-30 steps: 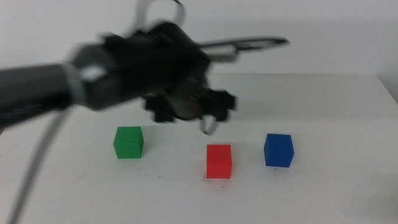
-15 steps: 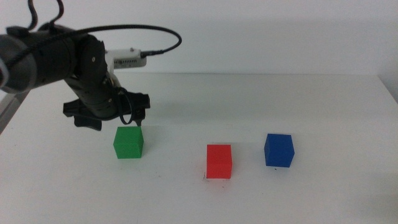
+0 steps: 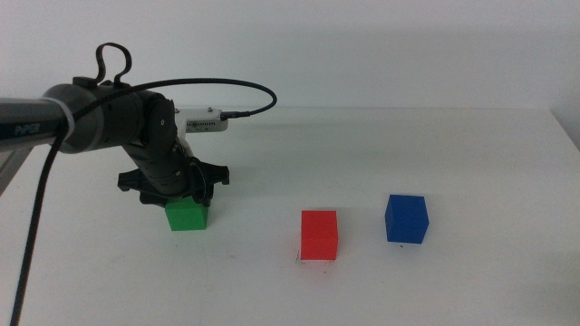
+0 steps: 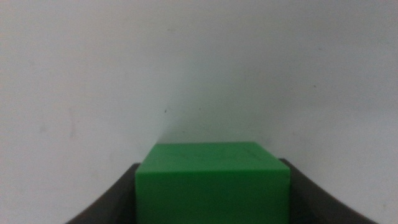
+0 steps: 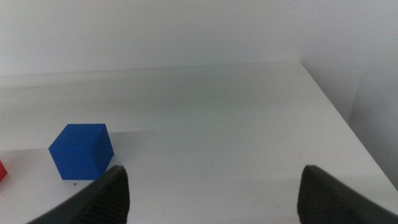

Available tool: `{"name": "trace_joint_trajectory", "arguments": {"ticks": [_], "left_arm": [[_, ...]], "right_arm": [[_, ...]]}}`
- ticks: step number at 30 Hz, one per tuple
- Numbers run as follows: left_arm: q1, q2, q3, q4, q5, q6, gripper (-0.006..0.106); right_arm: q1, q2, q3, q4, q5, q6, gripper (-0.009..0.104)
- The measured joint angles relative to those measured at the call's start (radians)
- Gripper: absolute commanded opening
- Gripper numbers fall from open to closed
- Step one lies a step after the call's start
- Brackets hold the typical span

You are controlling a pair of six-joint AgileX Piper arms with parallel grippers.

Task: Stack red cubes first, then green, then blue cubes in a specific spot.

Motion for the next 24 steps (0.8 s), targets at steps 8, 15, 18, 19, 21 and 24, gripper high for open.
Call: {"name": "trace_joint_trajectory", "arguments": {"ticks": [8, 15, 18, 19, 21, 24], "left_arm": [[-0.113, -0.09, -0.017, -0.012, 0.062, -0.099, 0.003], [-0.394, -0.089, -0.225, 0.102, 0.228, -0.358, 0.004], [-0.449, -0.059, -0.278, 0.13, 0.24, -0.436, 0.004], [-0.458, -0.051, -0.29, 0.132, 0.242, -0.448, 0.004], [-0.465, -0.032, -0.302, 0.129, 0.242, -0.463, 0.004], [-0.465, -0.006, -0.304, 0.113, 0.242, -0.476, 0.004]], "right_arm": [[0.0, 0.0, 0.0, 0.0, 0.0, 0.0, 0.093], [0.0, 0.0, 0.0, 0.0, 0.0, 0.0, 0.093], [0.0, 0.0, 0.0, 0.0, 0.0, 0.0, 0.093], [0.0, 0.0, 0.0, 0.0, 0.0, 0.0, 0.093], [0.0, 0.0, 0.0, 0.0, 0.0, 0.0, 0.093], [0.0, 0.0, 0.0, 0.0, 0.0, 0.0, 0.093]]}}
